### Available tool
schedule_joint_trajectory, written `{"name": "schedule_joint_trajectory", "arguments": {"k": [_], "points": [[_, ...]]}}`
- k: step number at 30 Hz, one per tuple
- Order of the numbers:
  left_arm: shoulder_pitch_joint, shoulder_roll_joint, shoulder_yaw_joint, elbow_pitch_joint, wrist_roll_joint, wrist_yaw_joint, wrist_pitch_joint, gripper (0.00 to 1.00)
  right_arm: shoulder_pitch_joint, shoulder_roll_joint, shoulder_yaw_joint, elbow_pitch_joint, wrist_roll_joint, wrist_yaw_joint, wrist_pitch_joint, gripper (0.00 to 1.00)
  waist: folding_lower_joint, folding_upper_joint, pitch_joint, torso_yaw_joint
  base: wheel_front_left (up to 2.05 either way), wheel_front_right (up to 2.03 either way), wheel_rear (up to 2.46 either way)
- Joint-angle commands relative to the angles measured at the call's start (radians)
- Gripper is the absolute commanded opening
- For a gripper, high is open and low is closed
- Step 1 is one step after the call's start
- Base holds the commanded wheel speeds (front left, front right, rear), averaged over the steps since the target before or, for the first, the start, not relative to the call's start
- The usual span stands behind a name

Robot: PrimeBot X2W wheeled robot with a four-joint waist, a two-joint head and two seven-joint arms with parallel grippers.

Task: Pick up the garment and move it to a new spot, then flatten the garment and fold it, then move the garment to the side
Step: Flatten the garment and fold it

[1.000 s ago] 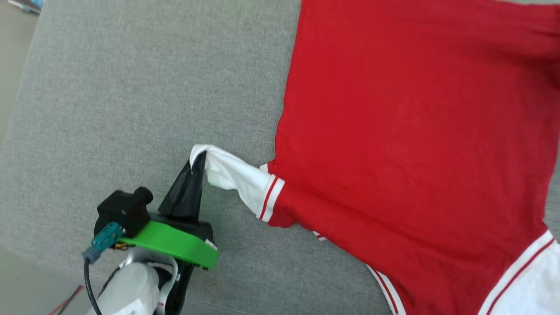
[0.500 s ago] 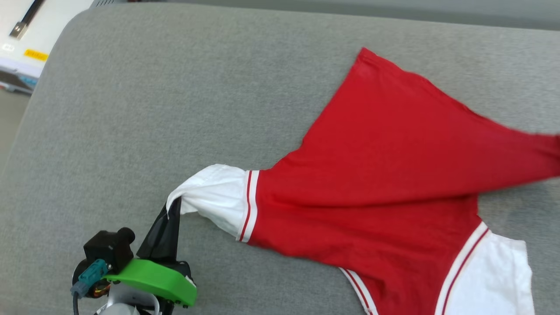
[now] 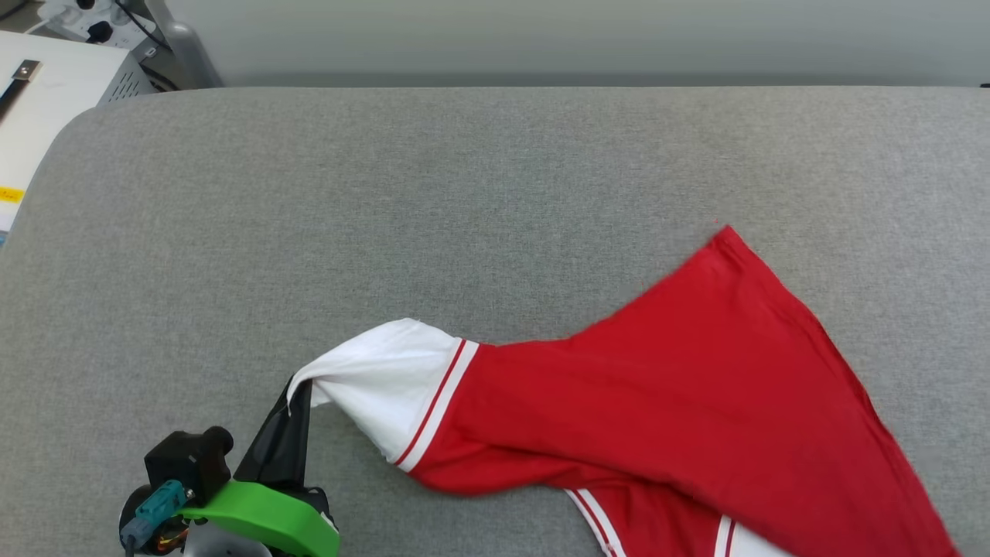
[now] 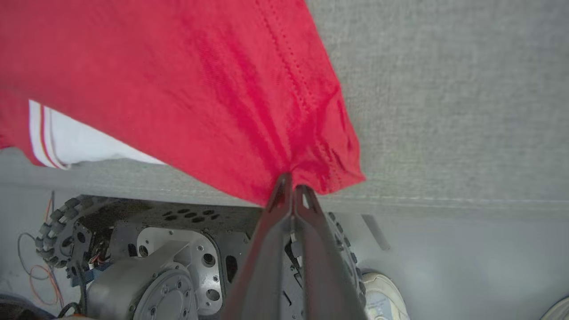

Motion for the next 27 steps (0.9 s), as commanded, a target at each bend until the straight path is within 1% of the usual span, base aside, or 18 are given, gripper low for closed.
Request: {"name": "schedule_joint_trajectory", "arguments": {"k": [1,4,5,6,7,11,14,19,23,27], "points": [[0.012,0.008,0.003,-0.004,0.0,0.005,0.002,0.0,0.022,0.021,0.008,0.007,-0.023,-0.001,0.005,0.0,0.0001,-0.0001,0.002,-0.003,0.0,0.0,0.0],[0.009,0.01,0.002,-0.008,0.001,0.008,0.003,0.0,0.021,0.07,0.017,0.029,-0.041,-0.001,-0.008,0.0,0.0001,-0.0001,0.007,-0.006,0.0,0.0,0.0],[0.008,0.011,0.002,-0.009,0.002,0.008,0.004,0.0,0.013,0.077,0.016,0.031,-0.045,-0.001,-0.014,0.0,0.0001,-0.0001,0.008,-0.007,0.0,0.0,0.0],[0.007,0.013,0.002,-0.01,0.003,0.009,0.005,0.0,0.0,0.082,0.01,0.03,-0.052,-0.001,-0.025,0.39,0.0001,-0.0001,0.009,-0.009,0.0,0.0,0.0],[0.006,0.014,0.002,-0.011,0.003,0.01,0.005,0.0,-0.011,0.083,0.004,0.027,-0.058,-0.001,-0.036,1.0,0.0001,-0.0001,0.009,-0.01,0.0,0.0,0.0],[0.001,0.016,0.0,-0.017,0.007,0.014,0.008,0.0,-0.069,0.064,-0.032,-0.017,-0.072,-0.001,-0.076,1.0,0.0001,-0.0001,0.006,-0.012,0.0,0.0,0.0],[-0.003,0.016,-0.004,-0.023,0.01,0.015,0.011,0.0,-0.118,0.036,-0.062,-0.079,-0.076,-0.001,-0.092,1.0,0.0001,-0.0001,0.006,-0.009,0.0,0.0,0.0],[-0.018,0.016,-0.009,-0.036,0.015,0.017,0.013,0.0,-0.234,-0.021,-0.08,-0.178,-0.092,-0.001,-0.083,1.0,0.0001,-0.0001,0.022,0.006,0.0,0.0,0.0],[-0.044,0.013,-0.015,-0.046,0.024,0.013,0.013,0.0,-0.365,-0.073,-0.033,-0.218,-0.108,-0.001,-0.033,1.0,0.0001,-0.0001,0.05,0.029,0.0,0.0,0.0],[-0.076,0.004,-0.025,-0.053,0.033,0.007,0.012,0.0,-0.528,-0.112,0.074,-0.201,-0.115,-0.001,0.058,1.0,0.0001,-0.0001,0.086,0.055,0.0,0.0,0.0]]}}
